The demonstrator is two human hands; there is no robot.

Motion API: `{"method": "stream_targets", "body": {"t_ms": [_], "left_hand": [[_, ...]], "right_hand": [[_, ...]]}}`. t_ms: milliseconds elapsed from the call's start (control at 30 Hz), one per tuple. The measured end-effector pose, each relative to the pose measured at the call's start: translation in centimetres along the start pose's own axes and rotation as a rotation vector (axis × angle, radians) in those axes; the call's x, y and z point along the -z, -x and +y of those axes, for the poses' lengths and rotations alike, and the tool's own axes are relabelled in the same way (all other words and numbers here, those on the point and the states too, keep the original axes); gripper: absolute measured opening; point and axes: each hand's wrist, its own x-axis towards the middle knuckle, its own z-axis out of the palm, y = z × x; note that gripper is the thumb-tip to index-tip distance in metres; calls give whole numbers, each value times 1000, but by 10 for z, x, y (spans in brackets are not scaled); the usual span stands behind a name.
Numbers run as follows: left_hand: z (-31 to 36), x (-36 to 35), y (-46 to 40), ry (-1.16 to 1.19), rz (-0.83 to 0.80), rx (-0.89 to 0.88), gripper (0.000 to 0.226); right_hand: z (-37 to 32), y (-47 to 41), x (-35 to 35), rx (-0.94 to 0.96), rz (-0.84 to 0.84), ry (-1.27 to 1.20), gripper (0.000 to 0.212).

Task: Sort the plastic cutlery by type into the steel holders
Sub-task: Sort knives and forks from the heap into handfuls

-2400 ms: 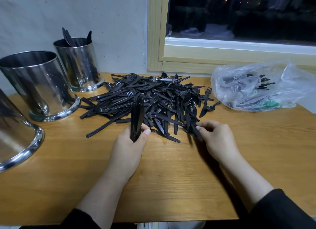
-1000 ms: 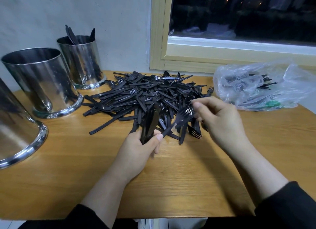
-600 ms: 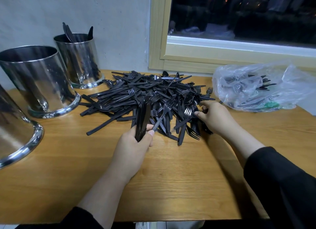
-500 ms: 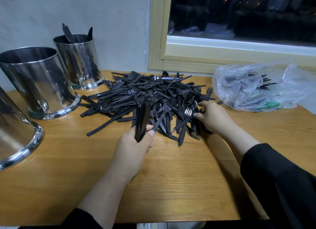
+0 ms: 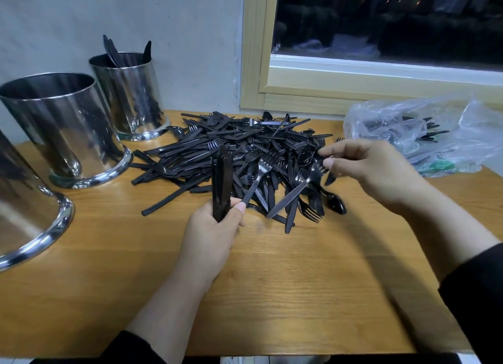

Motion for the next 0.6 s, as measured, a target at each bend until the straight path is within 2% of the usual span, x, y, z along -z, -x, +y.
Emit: {"method": "stream_targets", "body": {"t_ms": [100,300,367,500,600], "left_hand": [[-1,1,1,-22,-18,-3,21],[4,3,6,-20,-138,-36,18],[5,4,7,-5,-159,-45,16],[3,4,5,-15,-194,-52,16],[1,4,5,-44,-206,-72,15]], "right_hand": [[-12,5,-12,54,-46,44,19],[-10,2,-36,115,-3,75,35],[-9,1,-38,117,-17,131,31],[-7,-2,-41,107,-16,171,5],[-7,0,-45,117,12,123,15]]}}
